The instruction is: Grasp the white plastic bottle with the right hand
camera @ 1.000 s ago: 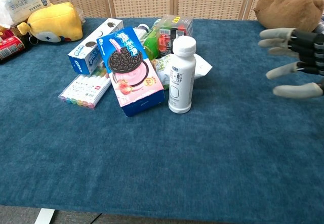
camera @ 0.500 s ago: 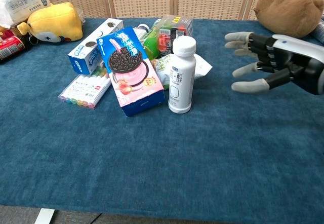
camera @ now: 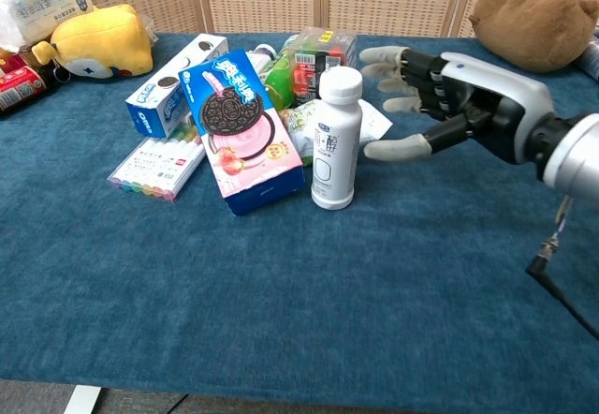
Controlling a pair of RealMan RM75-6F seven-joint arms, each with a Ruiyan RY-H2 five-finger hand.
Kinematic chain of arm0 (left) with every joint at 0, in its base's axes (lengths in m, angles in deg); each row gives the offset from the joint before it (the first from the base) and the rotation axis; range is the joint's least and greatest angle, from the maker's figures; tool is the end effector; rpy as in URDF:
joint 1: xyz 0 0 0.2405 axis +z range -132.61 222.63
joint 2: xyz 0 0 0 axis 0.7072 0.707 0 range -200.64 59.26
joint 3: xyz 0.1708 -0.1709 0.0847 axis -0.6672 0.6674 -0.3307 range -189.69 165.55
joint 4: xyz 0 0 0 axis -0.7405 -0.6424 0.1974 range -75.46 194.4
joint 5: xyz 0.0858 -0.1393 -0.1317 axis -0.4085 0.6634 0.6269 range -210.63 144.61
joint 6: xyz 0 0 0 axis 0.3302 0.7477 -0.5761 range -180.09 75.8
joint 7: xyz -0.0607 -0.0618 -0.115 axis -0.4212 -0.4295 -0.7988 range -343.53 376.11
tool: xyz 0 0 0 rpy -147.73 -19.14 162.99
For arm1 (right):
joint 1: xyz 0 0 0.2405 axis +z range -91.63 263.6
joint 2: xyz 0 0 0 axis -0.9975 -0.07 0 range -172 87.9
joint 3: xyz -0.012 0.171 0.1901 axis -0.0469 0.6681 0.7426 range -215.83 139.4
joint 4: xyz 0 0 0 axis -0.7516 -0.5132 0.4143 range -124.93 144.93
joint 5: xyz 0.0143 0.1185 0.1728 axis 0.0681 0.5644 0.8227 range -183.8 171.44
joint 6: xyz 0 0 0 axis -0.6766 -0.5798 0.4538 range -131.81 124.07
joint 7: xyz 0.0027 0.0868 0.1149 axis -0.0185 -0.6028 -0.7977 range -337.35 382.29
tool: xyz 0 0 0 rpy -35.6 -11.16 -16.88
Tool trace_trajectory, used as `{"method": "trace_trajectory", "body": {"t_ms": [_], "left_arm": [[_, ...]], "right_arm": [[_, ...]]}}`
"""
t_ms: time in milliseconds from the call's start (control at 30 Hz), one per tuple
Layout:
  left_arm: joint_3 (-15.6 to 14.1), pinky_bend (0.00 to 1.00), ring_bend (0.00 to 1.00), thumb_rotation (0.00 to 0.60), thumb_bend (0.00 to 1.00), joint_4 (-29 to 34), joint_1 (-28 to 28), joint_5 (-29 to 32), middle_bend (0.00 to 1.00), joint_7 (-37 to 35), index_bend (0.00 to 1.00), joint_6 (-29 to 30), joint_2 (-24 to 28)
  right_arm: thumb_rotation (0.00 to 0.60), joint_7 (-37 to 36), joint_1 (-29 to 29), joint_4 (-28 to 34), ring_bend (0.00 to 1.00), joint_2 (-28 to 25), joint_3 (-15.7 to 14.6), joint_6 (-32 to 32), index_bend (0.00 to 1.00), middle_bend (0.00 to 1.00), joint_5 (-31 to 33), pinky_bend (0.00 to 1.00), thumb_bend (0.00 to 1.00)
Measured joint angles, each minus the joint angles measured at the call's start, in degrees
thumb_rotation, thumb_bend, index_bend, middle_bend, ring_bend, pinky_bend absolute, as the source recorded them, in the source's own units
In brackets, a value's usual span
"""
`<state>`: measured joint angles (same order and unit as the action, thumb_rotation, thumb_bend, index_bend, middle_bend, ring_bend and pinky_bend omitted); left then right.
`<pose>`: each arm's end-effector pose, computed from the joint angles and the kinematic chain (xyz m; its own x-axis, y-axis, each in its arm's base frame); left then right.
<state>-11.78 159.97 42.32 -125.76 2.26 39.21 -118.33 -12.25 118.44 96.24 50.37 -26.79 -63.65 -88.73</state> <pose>-0.2848 0.1583 0.2345 0.3041 -0.0305 0.9521 0.9470 -0.0989 -0.3056 -0.1413 -0.2992 -0.0223 -0.4122 -0.4770 0.7763 -0.8223 -0.1723 -0.5424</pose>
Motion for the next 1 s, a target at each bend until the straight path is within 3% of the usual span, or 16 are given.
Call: {"method": "trace_trajectory", "body": {"t_ms": [367,933,1000], "left_arm": [[0.24,0.00,0.00,0.600,0.00,-0.18,0.18,0.55,0.00,-0.55,0.18,0.01,0.13],[0.60,0.00,0.00,0.600,0.00,-0.65,-0.15,2.20,0.00,-0.11,0.18,-1.57,-0.39],[0.65,0.00,0.00,0.600,0.00,-0.72,-0.20,2.47,0.00,-0.04,0.18,-1.83,-0.46]], "right_arm": [[0.600,2.50,2.21,-2.04,0.00,3.84,0.78,0.22,0.00,0.00,1.15,0.00,0.07],[0.600,-1.10,3.84,-9.36,0.00,9.81,0.78,-0.19,0.00,0.00,1.26,0.00,0.07],[0.600,-1.19,3.98,-10.17,0.00,10.97,0.95,-0.82,0.00,0.04,1.19,0.05,0.07]]}}
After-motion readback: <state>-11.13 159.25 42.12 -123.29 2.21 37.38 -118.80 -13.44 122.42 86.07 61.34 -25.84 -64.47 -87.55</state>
